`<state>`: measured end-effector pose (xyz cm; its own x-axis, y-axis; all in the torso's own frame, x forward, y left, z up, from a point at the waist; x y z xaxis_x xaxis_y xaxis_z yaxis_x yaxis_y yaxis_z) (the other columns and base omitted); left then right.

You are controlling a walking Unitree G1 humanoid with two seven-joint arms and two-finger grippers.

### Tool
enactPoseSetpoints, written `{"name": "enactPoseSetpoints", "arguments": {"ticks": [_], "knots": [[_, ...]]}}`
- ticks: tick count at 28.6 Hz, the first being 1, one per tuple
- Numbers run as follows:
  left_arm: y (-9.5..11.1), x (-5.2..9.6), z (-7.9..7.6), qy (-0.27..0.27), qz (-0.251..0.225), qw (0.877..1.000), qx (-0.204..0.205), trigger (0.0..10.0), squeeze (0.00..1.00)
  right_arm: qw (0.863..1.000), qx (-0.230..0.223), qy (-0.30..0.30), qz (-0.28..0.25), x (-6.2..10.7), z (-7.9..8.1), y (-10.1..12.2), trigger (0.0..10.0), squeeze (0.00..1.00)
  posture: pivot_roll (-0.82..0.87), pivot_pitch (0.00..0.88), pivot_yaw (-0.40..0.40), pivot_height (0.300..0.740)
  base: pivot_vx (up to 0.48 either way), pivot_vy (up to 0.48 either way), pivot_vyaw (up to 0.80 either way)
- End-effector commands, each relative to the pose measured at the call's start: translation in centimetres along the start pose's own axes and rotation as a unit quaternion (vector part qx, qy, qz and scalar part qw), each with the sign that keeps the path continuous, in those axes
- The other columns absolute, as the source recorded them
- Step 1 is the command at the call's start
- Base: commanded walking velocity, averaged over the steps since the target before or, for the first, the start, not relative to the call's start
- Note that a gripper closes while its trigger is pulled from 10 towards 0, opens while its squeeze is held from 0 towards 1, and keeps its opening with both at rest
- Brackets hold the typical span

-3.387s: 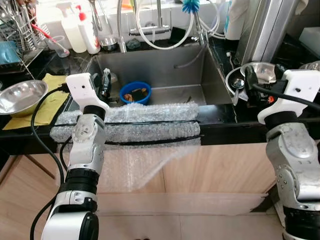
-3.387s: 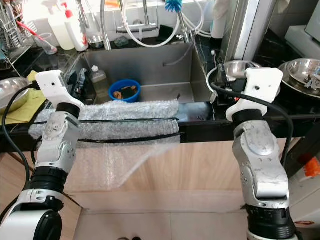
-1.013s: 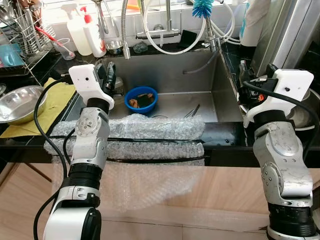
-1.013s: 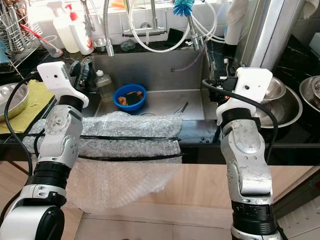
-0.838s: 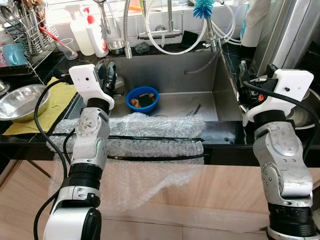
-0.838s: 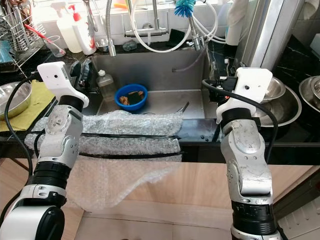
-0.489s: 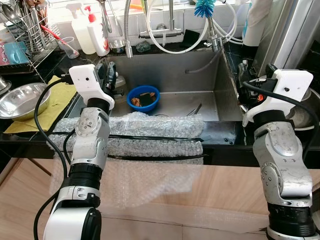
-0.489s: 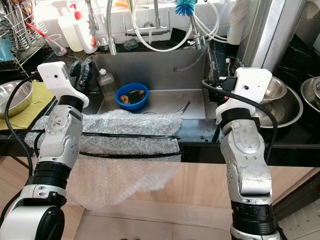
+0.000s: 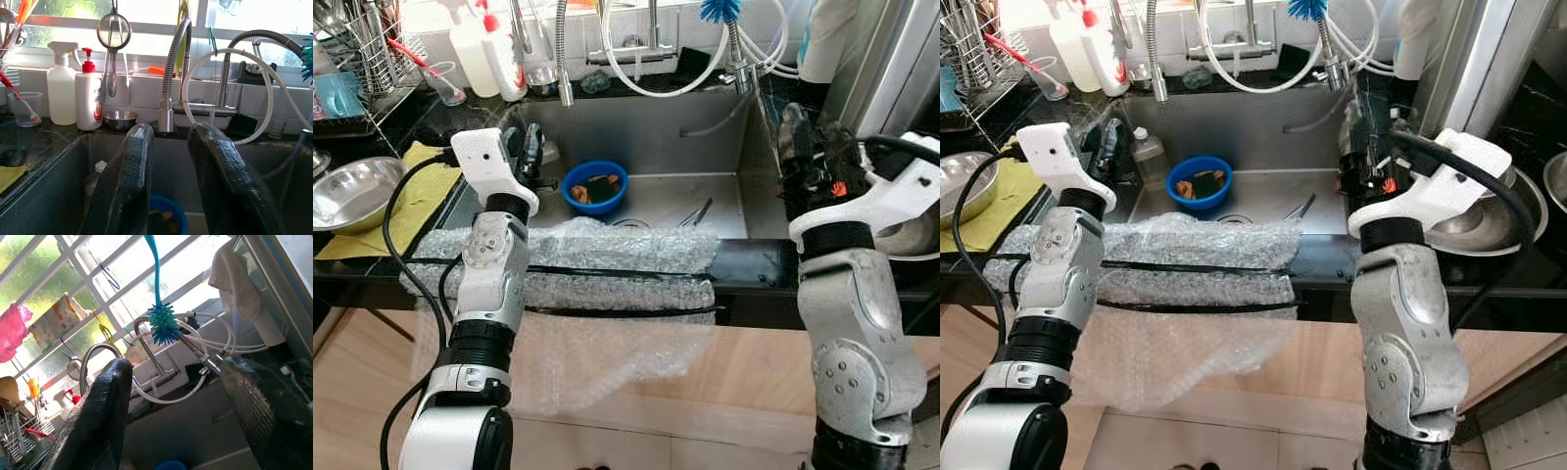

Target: Kitchen organization

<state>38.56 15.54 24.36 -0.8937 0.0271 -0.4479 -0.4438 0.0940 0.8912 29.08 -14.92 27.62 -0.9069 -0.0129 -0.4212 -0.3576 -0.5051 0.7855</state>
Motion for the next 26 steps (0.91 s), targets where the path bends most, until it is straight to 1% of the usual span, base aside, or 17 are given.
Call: {"name": "enactPoseSetpoints", "arguments": {"ticks": [1,3,4,5,8,10,11,16,18,19,20,21,22,23,24,25,26], "knots": [[-0.1,0.1,0.4,0.005,0.003,1.000,-0.001,10.0,0.00,1.000,-0.006,0.009,-0.003,0.3,0.6,0.4,10.0,0.00,-0.10,0.111,0.121,0.740,0.000,0.000,0.00],[-0.1,0.0,0.4,0.003,0.003,1.000,-0.001,10.0,0.00,0.995,-0.103,-0.012,0.009,2.0,0.7,0.1,10.0,0.00,-0.11,0.118,0.122,0.740,0.000,0.000,0.00],[-0.2,0.1,0.4,0.002,0.004,1.000,-0.001,10.0,0.00,0.990,-0.138,-0.021,0.014,2.8,0.6,0.0,10.0,0.00,-0.11,0.118,0.122,0.740,0.000,0.000,0.00],[-0.2,0.1,0.4,0.002,0.005,1.000,-0.001,10.0,0.00,0.987,-0.160,-0.027,0.017,3.3,0.6,0.0,10.0,0.00,-0.11,0.118,0.122,0.740,0.000,0.000,0.00],[-0.3,0.1,0.3,0.001,0.006,1.000,-0.001,10.0,0.00,0.982,-0.185,-0.036,0.024,4.2,0.4,-0.2,10.0,0.00,-0.11,0.120,0.122,0.740,0.000,0.000,0.00],[-0.3,0.1,0.3,0.000,0.006,1.000,-0.001,10.0,0.00,0.982,-0.186,-0.036,0.024,4.3,0.3,-0.2,10.0,0.00,-0.11,0.120,0.122,0.740,0.000,0.000,0.00],[-0.3,0.1,0.3,0.000,0.006,1.000,-0.002,10.0,0.00,0.979,-0.198,-0.033,0.025,4.7,0.4,-0.2,10.0,0.00,-0.11,0.120,0.123,0.740,0.000,0.000,0.00],[-0.3,0.0,0.3,0.000,0.006,1.000,-0.002,10.0,0.00,0.977,-0.209,-0.034,0.031,5.0,0.4,-0.1,10.0,0.00,-0.11,0.120,0.123,0.740,0.000,0.000,0.00],[-0.3,0.0,0.3,0.000,0.007,1.000,-0.001,10.0,0.00,0.973,-0.227,-0.035,0.034,5.4,0.5,0.0,10.0,0.00,-0.11,0.122,0.124,0.740,0.000,0.000,0.00],[-0.3,0.0,0.3,0.000,0.007,1.000,-0.001,10.0,0.00,0.972,-0.229,-0.035,0.034,5.5,0.5,0.0,10.0,0.00,-0.11,0.122,0.124,0.740,0.000,0.000,0.00],[-0.4,0.0,0.2,-0.001,0.007,1.000,0.001,10.0,0.00,0.984,-0.172,-0.023,0.041,5.2,0.2,0.2,10.0,0.00,-0.12,0.119,0.124,0.740,0.000,0.000,0.00],[-0.4,0.0,0.1,-0.001,0.007,1.000,0.002,10.0,0.00,0.993,-0.109,-0.011,0.046,4.8,-0.1,0.5,10.0,0.00,-0.12,0.119,0.124,0.740,0.000,0.000,0.00],[-0.4,0.0,0.0,-0.001,0.007,1.000,0.003,10.0,0.00,0.997,-0.064,-0.002,0.047,4.4,-0.4,0.8,10.0,0.00,-0.11,0.118,0.122,0.740,0.000,0.000,0.00],[-0.4,0.0,0.0,-0.001,0.007,1.000,0.004,10.0,0.00,0.998,-0.039,0.004,0.047,4.1,-0.6,1.1,10.0,0.00,-0.11,0.116,0.121,0.740,0.000,0.000,0.00],[-0.4,0.0,0.0,0.000,0.006,1.000,0.003,10.0,0.00,0.998,0.053,0.009,0.046,3.4,-1.0,1.8,10.0,0.00,-0.11,0.118,0.120,0.740,0.000,0.000,0.00],[-0.4,0.0,0.0,0.000,0.006,1.000,0.003,10.0,0.00,0.998,0.053,0.009,0.046,3.4,-1.0,1.8,10.0,0.00,-0.11,0.118,0.120,0.740,0.000,0.000,0.00],[-0.4,0.0,0.1,0.000,0.006,1.000,0.003,10.0,0.00,0.996,0.081,0.014,0.042,3.0,-1.1,2.1,10.0,0.00,-0.12,0.116,0.121,0.740,0.000,0.000,0.00]]}}
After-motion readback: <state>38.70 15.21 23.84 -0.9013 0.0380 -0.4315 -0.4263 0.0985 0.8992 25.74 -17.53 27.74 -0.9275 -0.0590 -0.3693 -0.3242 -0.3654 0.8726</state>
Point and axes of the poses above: a point about 5 cm out from each wrist's last joint towards the gripper, its own x axis pointing back from the gripper into the wrist, its own y axis along the axis of the wrist's last joint, z = x × y, the point moved 2 cm from there along -x, pointing out of the wrist towards the gripper, and after that the axes turned 6 degrees about -x, right-handed, at the moved point
